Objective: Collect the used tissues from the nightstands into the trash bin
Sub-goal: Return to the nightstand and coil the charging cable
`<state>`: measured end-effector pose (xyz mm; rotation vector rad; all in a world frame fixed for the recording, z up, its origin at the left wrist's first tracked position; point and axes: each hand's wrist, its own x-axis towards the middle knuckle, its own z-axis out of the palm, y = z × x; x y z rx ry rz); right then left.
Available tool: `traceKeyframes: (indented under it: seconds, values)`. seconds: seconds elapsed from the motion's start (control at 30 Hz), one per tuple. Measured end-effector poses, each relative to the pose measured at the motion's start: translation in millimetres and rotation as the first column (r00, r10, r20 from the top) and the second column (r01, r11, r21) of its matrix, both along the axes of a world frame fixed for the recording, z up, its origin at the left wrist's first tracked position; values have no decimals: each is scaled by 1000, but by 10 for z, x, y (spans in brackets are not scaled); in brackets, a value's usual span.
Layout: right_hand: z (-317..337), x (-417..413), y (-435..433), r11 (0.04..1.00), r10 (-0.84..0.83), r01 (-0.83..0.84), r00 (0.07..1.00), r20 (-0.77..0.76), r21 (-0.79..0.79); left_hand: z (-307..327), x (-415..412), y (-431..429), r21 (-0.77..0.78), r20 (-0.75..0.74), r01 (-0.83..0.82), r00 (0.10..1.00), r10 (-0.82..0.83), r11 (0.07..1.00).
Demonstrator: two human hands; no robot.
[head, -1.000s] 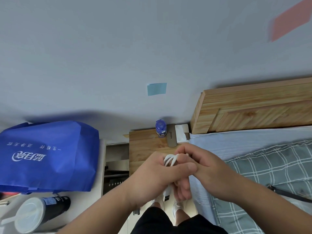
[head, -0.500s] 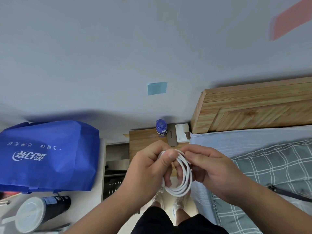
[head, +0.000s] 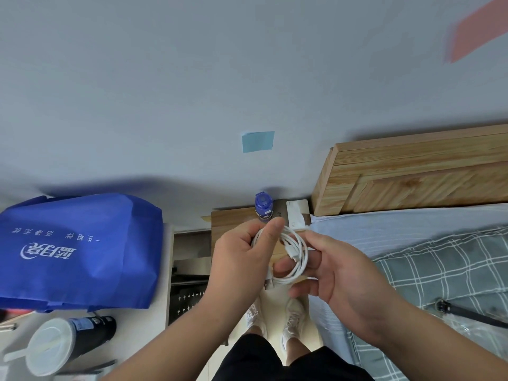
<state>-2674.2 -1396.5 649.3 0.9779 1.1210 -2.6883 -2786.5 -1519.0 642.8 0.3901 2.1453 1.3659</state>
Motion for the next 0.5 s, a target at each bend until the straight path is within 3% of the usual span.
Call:
traceKeyframes:
  seconds: [0.1, 0.17, 0.23, 0.33, 0.43, 0.5]
  values:
    - [-18, 23, -15, 993, 30, -30, 1000, 0, 112, -50, -19, -5, -18, 73, 31, 997, -29, 999]
    - [-38, 18, -4, 993, 11, -10, 1000, -9, 117, -53, -22, -33, 58, 278, 24, 960, -39, 998]
    - [-42, 6, 28, 995, -29, 30, 1000, -5, 93, -34, -47, -69, 177, 498, 17, 861, -105, 984]
    - [-42, 1, 79, 996, -60, 60, 998, 2, 64, -15, -159, -161, 320, 704, 21, 664, -252, 947]
    - [-51, 2, 107, 998, -49, 50, 999, -10, 23, -23, -297, -289, 450, 804, -22, 446, -393, 893]
    - [-48, -1, 115, 999, -32, 33, 999, -11, 18, -28, -337, -345, 468, 819, -33, 392, -419, 883]
